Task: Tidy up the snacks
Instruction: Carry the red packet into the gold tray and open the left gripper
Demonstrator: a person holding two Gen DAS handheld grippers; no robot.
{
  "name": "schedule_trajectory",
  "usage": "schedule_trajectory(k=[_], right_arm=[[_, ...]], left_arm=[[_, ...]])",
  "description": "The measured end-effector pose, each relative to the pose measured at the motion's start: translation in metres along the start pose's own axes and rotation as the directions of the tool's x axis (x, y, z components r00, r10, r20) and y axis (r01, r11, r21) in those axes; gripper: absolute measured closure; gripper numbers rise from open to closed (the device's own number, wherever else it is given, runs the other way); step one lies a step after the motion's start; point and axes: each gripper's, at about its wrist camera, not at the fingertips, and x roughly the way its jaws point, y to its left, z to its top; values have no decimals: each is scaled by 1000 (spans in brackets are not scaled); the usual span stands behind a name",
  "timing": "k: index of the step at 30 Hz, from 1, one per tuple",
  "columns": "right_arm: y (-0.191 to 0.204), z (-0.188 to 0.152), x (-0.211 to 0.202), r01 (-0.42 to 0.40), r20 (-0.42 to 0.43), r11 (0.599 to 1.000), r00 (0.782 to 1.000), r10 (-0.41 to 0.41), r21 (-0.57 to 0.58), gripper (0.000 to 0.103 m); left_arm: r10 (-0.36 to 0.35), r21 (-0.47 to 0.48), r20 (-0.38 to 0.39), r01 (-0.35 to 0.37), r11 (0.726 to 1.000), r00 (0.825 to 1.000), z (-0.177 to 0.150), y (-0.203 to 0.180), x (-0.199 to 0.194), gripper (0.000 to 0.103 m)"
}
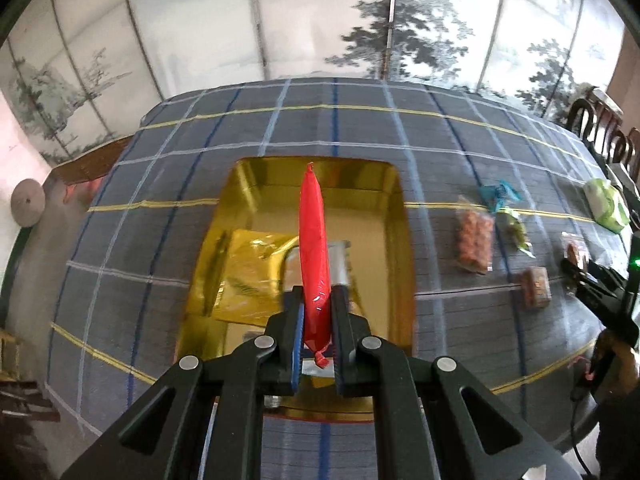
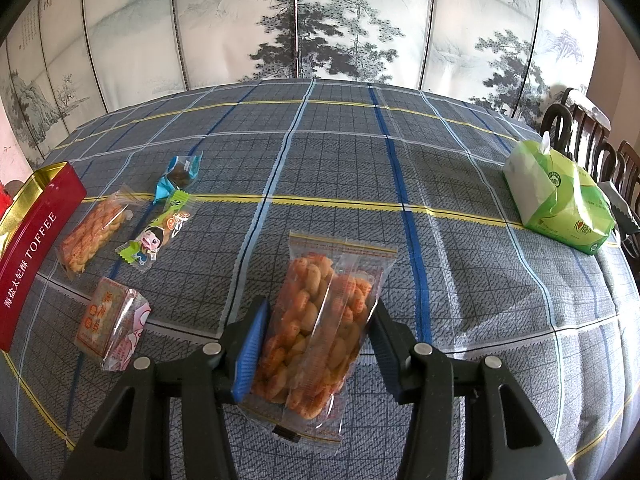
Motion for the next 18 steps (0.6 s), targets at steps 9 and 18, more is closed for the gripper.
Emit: schedule_trajectory(k=[9, 18], right_arm=[[0, 0, 0, 0, 0, 1000, 1000, 0, 0, 52], [-1, 0, 0, 1, 0, 1000, 1000, -1, -1, 52]], left_arm=[[88, 27, -29, -87, 996, 996, -5, 10, 14, 93], [79, 17, -42, -79, 997, 996, -11, 9, 22, 93]])
